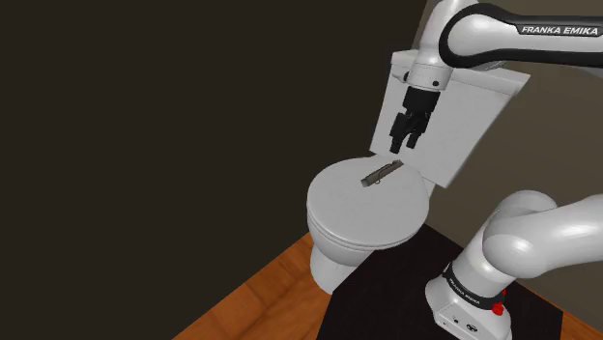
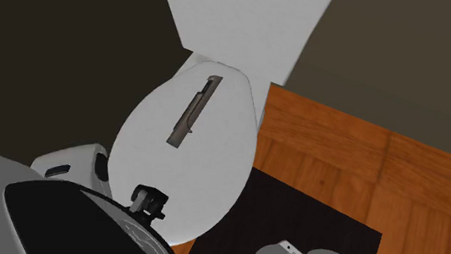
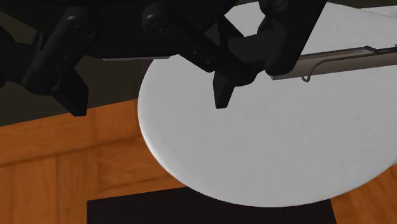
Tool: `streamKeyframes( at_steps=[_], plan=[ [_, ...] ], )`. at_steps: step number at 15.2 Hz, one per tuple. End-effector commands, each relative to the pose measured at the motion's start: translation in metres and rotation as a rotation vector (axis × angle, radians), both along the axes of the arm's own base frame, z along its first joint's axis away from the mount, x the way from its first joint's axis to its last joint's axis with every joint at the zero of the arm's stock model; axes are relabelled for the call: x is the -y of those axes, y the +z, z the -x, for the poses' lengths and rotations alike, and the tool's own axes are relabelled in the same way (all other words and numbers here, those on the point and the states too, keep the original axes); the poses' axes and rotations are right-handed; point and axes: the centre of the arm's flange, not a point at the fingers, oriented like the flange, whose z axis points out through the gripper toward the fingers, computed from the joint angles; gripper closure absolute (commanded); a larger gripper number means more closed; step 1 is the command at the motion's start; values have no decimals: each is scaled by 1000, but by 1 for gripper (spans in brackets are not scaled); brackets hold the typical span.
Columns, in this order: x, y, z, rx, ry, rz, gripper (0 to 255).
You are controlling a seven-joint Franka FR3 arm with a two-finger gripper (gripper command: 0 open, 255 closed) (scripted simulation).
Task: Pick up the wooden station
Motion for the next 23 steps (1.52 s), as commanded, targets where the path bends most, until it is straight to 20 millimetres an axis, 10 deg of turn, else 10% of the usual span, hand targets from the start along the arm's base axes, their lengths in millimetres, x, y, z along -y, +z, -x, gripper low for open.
streamKeyframes(
  at_steps=[1,23],
  plan=[
    [0,0,0,0,0,0,0],
    [150,-167,-163,-109,-773,175,0]
  ],
)
